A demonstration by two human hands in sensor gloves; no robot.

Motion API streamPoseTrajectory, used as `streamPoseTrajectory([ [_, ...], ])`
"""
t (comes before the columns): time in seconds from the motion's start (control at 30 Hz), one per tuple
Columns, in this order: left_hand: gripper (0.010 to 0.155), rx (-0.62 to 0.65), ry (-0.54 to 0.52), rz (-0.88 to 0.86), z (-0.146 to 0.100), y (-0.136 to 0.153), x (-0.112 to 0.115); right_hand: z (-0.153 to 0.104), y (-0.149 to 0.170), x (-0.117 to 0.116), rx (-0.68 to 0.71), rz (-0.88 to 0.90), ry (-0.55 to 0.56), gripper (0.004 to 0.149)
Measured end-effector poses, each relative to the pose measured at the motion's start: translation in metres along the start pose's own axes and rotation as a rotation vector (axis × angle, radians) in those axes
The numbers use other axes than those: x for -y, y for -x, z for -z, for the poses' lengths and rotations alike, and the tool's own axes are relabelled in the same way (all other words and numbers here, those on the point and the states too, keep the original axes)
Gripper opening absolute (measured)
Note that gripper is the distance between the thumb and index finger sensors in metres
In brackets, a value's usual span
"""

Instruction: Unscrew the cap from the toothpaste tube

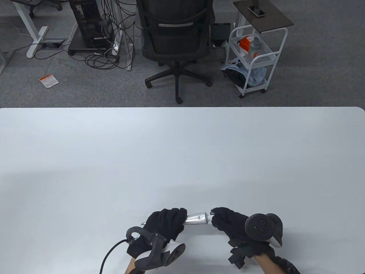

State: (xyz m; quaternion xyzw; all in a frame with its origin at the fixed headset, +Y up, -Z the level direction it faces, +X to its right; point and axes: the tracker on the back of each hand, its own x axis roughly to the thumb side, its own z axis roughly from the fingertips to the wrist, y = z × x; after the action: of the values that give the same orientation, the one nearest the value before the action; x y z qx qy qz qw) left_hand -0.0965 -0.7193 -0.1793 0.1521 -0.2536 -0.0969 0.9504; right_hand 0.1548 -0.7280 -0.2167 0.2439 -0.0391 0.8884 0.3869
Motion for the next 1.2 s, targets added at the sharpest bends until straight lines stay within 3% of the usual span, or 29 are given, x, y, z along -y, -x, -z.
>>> streamPoseTrajectory([
  [0.17, 0.055, -0.002, 0.008, 0.021, 0.0003, -0.0001, 0.0001, 0.0001, -0.0030, -0.0007, 0.033, -0.047, -0.016, 0.051],
  [0.3, 0.055, -0.001, 0.003, 0.009, 0.0001, 0.0007, -0.0008, -0.0012, 0.0014, 0.0006, 0.001, -0.059, 0.001, 0.070],
  [0.57, 0.055, 0.005, -0.005, 0.006, -0.0002, -0.0010, -0.0003, 0.0004, 0.0044, 0.0013, -0.052, 0.014, 0.002, 0.046],
  [0.83, 0.055, 0.002, 0.001, 0.017, -0.0005, -0.0012, -0.0002, 0.0003, -0.0033, 0.0032, 0.030, 0.002, -0.025, 0.050],
  [0.97, 0.055, 0.006, -0.006, 0.005, -0.0009, -0.0017, -0.0019, -0.0019, -0.0001, 0.0042, -0.003, -0.019, 0.020, 0.066],
  [1.2, 0.055, 0.002, -0.014, 0.007, -0.0014, -0.0014, -0.0029, 0.0004, 0.0036, 0.0046, -0.060, 0.015, -0.015, 0.049],
])
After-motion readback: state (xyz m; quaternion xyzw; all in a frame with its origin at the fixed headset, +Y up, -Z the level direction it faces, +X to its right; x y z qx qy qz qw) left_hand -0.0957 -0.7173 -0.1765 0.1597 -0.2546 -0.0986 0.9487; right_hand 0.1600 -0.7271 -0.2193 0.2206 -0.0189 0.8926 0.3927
